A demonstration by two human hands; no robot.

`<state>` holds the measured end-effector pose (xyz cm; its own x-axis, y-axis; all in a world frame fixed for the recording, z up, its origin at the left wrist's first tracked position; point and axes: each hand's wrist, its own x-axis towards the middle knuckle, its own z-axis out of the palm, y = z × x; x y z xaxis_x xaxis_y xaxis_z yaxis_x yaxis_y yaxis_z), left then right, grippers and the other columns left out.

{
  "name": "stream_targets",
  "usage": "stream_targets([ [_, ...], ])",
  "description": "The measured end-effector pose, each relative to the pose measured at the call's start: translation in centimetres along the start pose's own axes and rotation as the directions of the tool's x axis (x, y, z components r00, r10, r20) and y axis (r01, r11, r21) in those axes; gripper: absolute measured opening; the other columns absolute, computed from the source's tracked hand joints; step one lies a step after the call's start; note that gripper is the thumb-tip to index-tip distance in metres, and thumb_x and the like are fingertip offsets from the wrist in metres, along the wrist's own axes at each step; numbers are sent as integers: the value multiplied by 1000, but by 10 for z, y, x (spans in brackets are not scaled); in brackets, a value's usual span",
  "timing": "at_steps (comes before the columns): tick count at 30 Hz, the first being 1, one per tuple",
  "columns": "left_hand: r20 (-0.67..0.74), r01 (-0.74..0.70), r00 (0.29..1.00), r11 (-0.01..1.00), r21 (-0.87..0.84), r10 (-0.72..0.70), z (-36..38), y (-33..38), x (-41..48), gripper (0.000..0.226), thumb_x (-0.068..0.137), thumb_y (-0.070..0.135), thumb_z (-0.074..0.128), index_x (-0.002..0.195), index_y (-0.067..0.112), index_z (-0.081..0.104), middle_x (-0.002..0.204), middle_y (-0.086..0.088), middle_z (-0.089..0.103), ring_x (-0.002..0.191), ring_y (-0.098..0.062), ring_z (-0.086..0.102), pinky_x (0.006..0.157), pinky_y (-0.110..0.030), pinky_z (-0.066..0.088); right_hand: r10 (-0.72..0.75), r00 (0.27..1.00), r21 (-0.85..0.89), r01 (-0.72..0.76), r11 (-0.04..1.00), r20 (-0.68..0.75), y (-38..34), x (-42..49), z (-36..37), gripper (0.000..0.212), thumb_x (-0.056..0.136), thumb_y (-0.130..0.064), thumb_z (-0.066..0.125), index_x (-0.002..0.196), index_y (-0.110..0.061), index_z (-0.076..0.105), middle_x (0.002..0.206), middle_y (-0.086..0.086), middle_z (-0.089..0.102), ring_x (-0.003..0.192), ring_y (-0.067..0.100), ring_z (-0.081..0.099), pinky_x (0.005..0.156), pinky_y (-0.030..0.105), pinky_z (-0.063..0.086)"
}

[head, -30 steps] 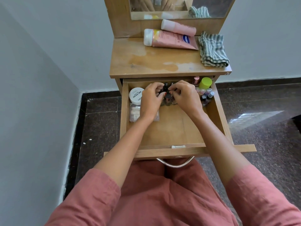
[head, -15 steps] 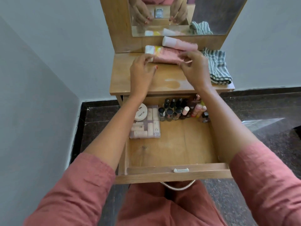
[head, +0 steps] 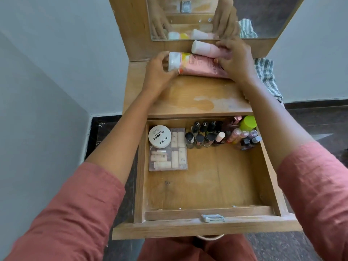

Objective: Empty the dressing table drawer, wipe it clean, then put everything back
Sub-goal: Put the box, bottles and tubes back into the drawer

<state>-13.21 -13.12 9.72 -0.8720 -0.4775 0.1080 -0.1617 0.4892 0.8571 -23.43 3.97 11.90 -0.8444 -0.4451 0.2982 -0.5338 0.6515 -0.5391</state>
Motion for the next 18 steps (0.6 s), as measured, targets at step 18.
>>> stream_targets([
  [18, 98, 245, 969, 843, -479, -226, -11, 5, -9, 37, 79, 15, 70, 114, 3, 61, 101, -6, 67, 95, -13, 64, 87, -25, 54, 25, 963, -23, -20, 1000, 269, -5, 1, -25, 51, 75, -19, 72, 124, -13, 55, 122, 6, 59, 109, 15, 53, 90, 19, 37],
])
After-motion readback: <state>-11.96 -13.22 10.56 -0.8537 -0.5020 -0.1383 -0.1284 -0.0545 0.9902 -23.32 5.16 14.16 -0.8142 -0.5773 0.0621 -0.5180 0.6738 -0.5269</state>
